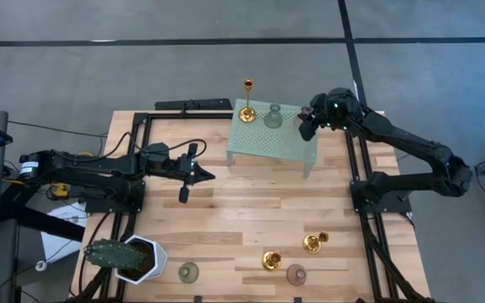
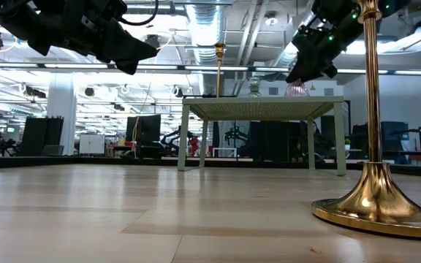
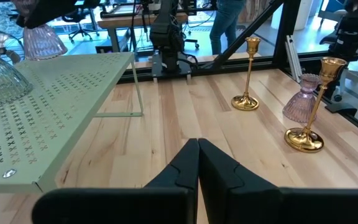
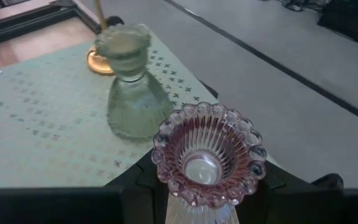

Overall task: Pick & Place candle stick holders
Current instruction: Put the top purple glass candle holder on the shelf, then put the right golden candle holder on the shelf aligned with the other golden candle holder

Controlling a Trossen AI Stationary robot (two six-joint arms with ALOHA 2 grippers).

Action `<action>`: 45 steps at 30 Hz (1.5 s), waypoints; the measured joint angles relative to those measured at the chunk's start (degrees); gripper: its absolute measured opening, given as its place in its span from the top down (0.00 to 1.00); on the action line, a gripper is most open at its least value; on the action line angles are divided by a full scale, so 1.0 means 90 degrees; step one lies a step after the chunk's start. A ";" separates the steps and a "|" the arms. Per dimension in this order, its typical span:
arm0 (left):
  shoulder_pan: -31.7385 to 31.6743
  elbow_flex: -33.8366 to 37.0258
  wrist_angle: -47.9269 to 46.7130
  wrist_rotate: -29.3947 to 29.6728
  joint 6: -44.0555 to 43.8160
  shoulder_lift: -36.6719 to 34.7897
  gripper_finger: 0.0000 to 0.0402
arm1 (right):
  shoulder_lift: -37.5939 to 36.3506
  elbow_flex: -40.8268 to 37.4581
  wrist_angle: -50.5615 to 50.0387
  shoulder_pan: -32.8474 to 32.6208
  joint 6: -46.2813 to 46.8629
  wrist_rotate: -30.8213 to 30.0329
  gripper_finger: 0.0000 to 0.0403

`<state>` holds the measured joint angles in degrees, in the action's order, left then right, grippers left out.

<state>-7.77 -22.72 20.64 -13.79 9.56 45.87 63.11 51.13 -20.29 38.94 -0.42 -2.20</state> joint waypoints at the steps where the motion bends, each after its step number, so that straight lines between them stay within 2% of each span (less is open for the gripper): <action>1: 0.0000 0.0000 -0.0001 0.0001 0.0000 0.0000 0.98 | 0.0000 0.0000 0.0002 0.0054 0.0002 0.0050 0.71; 5: 0.0000 0.0000 -0.0001 0.0001 0.0000 0.0000 0.98 | 0.0040 0.0001 0.0015 0.0247 0.0042 0.0252 0.71; 20: 0.0000 0.0000 -0.0002 0.0001 0.0000 0.0000 0.98 | 0.0852 0.0024 0.0555 0.0306 -0.0032 0.0265 0.71; 22: 0.0000 0.0000 0.0000 0.0001 0.0000 0.0000 0.98 | 0.0812 0.0022 0.0516 0.0282 -0.0097 0.0268 0.65; 24: 0.0000 0.0000 0.0000 0.0001 0.0000 0.0000 0.98 | 0.0741 -0.0006 0.0384 0.0245 -0.0149 0.0264 0.54; 28: 0.0000 0.0000 -0.0002 0.0001 0.0000 0.0000 0.98 | 0.0441 -0.0009 0.0375 0.0211 -0.0282 0.0263 0.33; 32: 0.0000 0.0000 -0.0002 0.0001 0.0000 0.0000 0.98 | 0.0055 -0.0010 0.0095 0.0211 -0.0283 0.0261 0.23; 40: 0.0000 0.0000 0.0000 0.0001 0.0000 0.0000 0.98 | -0.1063 -0.0002 -0.1043 -0.0093 0.0013 0.0272 0.23; 45: 0.0000 -0.0002 -0.0002 0.0001 0.0000 0.0000 0.98 | -0.1744 -0.0002 -0.1646 -0.0627 0.0580 0.0972 0.26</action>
<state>-7.77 -22.74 20.62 -13.78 9.56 45.87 47.41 51.11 -35.11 33.29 4.80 6.55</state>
